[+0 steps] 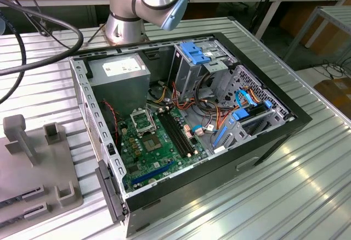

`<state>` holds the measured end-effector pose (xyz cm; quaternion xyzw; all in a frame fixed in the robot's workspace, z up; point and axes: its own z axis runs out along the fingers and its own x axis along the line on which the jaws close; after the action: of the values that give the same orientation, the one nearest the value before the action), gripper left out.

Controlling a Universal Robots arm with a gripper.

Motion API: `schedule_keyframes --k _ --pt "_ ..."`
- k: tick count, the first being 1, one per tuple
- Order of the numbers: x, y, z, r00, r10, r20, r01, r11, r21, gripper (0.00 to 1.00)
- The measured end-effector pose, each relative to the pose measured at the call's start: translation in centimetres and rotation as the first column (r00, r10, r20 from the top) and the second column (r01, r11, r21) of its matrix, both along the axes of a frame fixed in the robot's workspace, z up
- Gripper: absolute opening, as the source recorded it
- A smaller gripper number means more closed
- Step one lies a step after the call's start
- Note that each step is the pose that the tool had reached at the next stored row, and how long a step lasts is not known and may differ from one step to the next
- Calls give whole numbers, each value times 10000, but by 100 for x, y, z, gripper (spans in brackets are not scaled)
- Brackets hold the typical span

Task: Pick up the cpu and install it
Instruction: 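Pick up the cpu and move it towards the insertion slot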

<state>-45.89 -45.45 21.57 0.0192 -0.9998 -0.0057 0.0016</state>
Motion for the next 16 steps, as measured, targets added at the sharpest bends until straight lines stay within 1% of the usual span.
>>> schedule_keyframes --k 5,14,16 --pt "4 0 -59 10000 1 -20 -1 10000 0 54" --pt "5 0 -62 10000 1 -20 -1 10000 0 54" --pt "6 1 -72 10000 -32 -17 32 10000 2 55"
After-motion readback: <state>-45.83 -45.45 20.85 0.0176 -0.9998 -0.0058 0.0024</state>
